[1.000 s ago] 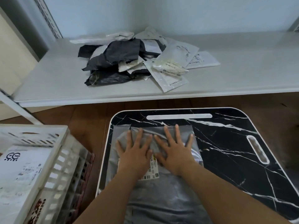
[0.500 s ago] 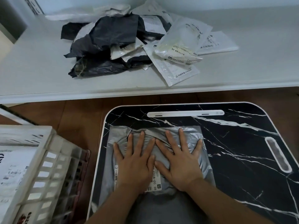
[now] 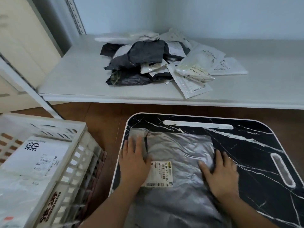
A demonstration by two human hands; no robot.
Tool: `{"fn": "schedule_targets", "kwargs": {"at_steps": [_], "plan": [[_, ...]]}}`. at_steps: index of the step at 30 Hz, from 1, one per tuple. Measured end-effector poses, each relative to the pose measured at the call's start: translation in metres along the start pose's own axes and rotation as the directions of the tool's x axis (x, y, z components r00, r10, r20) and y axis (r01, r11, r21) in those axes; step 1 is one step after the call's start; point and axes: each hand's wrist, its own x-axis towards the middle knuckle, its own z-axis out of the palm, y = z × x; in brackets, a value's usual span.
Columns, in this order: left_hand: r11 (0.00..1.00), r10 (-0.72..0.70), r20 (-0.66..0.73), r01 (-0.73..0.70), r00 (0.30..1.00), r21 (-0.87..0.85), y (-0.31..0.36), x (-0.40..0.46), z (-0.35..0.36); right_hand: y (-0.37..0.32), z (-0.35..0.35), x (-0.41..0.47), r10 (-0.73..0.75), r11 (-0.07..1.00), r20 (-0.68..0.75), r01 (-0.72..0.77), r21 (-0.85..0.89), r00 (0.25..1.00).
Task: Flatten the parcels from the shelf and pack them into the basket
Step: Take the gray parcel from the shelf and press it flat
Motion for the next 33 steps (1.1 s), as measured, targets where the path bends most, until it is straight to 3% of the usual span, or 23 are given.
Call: {"fn": "schedule_targets", "kwargs": {"at_steps": [2, 4, 7, 8, 10, 13, 17, 21, 23, 25, 28, 31, 33], "plan": [[0.975, -0.164, -0.068, 0.152, 0.984, -0.16, -0.002, -0.01, -0.018, 0.005, -0.012, -0.006, 0.092, 0.994, -0.038, -0.09, 0.053, 0.995], [0.913, -0.295, -0.009, 0.279, 0.956, -0.298, -0.004, -0.018, -0.03, 0.0, -0.022, -0.013, 0.118, 0.986, -0.003, -0.117, 0.12, 0.993], [0.72, -0.425, 0.225, 0.478, 0.877, -0.502, -0.011, -0.028, -0.042, -0.007, -0.031, -0.025, 0.241, 0.92, 0.182, -0.284, 0.27, 0.953], [0.723, -0.399, 0.296, 0.496, 0.868, -0.481, -0.014, -0.033, -0.045, -0.006, -0.031, -0.028, 0.265, 0.882, 0.259, -0.342, 0.324, 0.929], [0.783, -0.313, 0.412, 0.478, 0.856, -0.397, -0.02, -0.041, -0.049, -0.012, -0.035, -0.034, 0.289, 0.845, 0.34, -0.405, 0.348, 0.895], [0.687, -0.238, 0.47, 0.489, 0.85, -0.537, -0.035, -0.041, -0.066, -0.04, -0.054, -0.037, 0.293, 0.818, 0.305, -0.403, 0.411, 0.906], [0.501, -0.161, 0.342, 0.375, 0.926, -0.78, -0.064, -0.025, -0.132, -0.107, -0.089, -0.042, 0.15, 0.747, 0.274, -0.29, 0.598, 0.95], [0.41, -0.241, 0.138, 0.23, 0.961, -0.883, -0.127, -0.018, -0.22, -0.205, -0.108, -0.039, -0.089, 0.576, 0.31, -0.205, 0.791, 0.947], [0.421, -0.304, 0.057, 0.188, 0.951, -0.887, -0.172, -0.019, -0.256, -0.258, -0.107, -0.048, -0.222, 0.559, 0.253, -0.09, 0.824, 0.942], [0.495, -0.4, -0.024, 0.194, 0.916, -0.847, -0.222, -0.024, -0.283, -0.311, -0.096, -0.065, -0.311, 0.557, 0.164, 0.039, 0.83, 0.936], [0.636, -0.563, -0.104, 0.35, 0.82, -0.688, -0.294, -0.026, -0.298, -0.375, -0.063, -0.1, -0.465, 0.577, 0.135, 0.184, 0.796, 0.875], [0.73, -0.656, -0.199, 0.546, 0.728, -0.412, -0.348, -0.035, -0.293, -0.41, -0.019, -0.135, -0.584, 0.656, 0.331, 0.191, 0.73, 0.741], [0.709, -0.704, -0.214, 0.682, 0.677, -0.178, -0.373, -0.038, -0.283, -0.42, 0.011, -0.157, -0.646, 0.748, 0.508, 0.338, 0.571, 0.57]]}}
